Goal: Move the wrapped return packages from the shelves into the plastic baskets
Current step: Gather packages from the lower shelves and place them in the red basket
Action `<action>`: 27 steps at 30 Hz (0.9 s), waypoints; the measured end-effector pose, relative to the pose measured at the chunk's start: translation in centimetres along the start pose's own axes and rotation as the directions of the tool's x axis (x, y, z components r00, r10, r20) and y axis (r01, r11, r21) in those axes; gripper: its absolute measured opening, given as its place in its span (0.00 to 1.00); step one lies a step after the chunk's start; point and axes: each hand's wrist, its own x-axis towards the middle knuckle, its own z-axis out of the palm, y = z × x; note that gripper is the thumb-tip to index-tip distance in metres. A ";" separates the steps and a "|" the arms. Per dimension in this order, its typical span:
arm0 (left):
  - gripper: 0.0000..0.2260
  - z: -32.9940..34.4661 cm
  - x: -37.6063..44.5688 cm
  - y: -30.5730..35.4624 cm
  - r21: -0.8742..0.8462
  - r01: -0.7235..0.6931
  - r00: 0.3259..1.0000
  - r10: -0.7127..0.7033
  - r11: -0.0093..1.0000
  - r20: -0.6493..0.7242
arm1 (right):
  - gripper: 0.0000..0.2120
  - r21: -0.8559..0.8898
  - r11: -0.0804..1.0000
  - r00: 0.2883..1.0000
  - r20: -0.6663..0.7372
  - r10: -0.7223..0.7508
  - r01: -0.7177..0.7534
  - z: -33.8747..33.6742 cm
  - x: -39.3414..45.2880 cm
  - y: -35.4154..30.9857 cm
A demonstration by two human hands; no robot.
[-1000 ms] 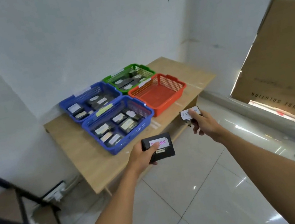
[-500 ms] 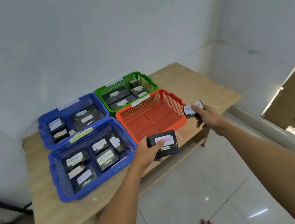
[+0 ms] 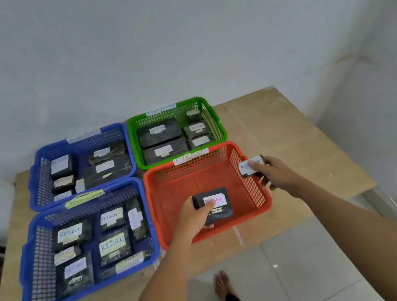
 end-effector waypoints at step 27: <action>0.20 9.7 8.2 -0.5 0.275 0.354 0.935 -0.333 0.894 -0.121 | 0.18 -0.230 0.972 0.936 0.331 0.118 -0.041 -2.8 11.7 -1.9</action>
